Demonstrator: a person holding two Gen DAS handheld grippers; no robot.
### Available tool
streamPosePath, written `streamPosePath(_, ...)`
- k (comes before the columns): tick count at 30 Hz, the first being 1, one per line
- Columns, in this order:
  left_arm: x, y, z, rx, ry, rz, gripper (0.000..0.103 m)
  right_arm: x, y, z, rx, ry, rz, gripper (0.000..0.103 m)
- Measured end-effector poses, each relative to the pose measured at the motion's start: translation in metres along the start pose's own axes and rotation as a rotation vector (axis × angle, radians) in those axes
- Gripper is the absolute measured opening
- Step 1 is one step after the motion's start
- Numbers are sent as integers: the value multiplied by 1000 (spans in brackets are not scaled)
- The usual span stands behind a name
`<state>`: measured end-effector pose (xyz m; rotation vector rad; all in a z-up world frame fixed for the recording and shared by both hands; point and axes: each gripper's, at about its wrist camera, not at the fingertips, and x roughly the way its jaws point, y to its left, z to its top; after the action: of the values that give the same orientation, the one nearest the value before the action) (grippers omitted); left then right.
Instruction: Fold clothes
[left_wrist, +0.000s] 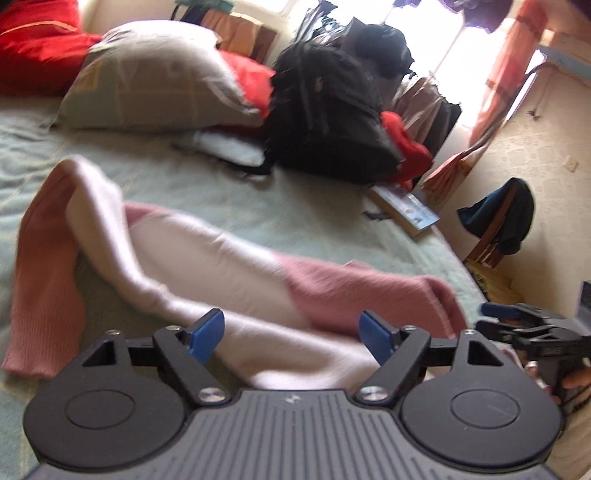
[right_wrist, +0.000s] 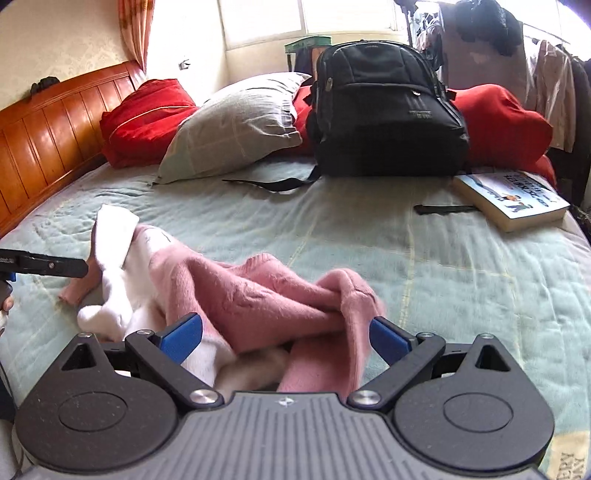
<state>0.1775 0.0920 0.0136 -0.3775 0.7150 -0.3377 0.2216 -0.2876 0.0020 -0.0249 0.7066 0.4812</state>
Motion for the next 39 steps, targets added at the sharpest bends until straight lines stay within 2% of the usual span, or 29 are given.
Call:
streamPosePath(2,4,-10,0,18,-5,-15,82,8,-1,-2,10,19,-15,98)
streamPosePath(7,19,-30,-13,95,34,-2,82,17,-12,-24,46,90,-132,97)
streamPosePath(13,20,-45,-28,127,37,15,84,35,-13,-32,45,201,-94,97)
streamPosePath(17,16,-54,-39,174,35,76,85,50,-26,-31,15,255,-289,97)
streamPosePath(22,12,-60,-48,200,47,107,85,51,-71,-13,86,234,-399,97)
streamPosePath(24,9,-61,-51,196,42,108,85,57,-84,-9,93,252,-420,97)
streamPosePath(27,5,-61,-54,190,41,105,87,58,-85,-5,132,260,-344,97)
streamPosePath(30,5,-60,-55,184,46,112,89,66,-68,-4,79,281,-294,97)
streamPosePath(36,0,-56,-56,170,46,125,89,89,-93,-3,64,356,-385,98)
streamPosePath(39,-3,-51,-56,157,43,138,89,89,-112,6,60,332,-472,98)
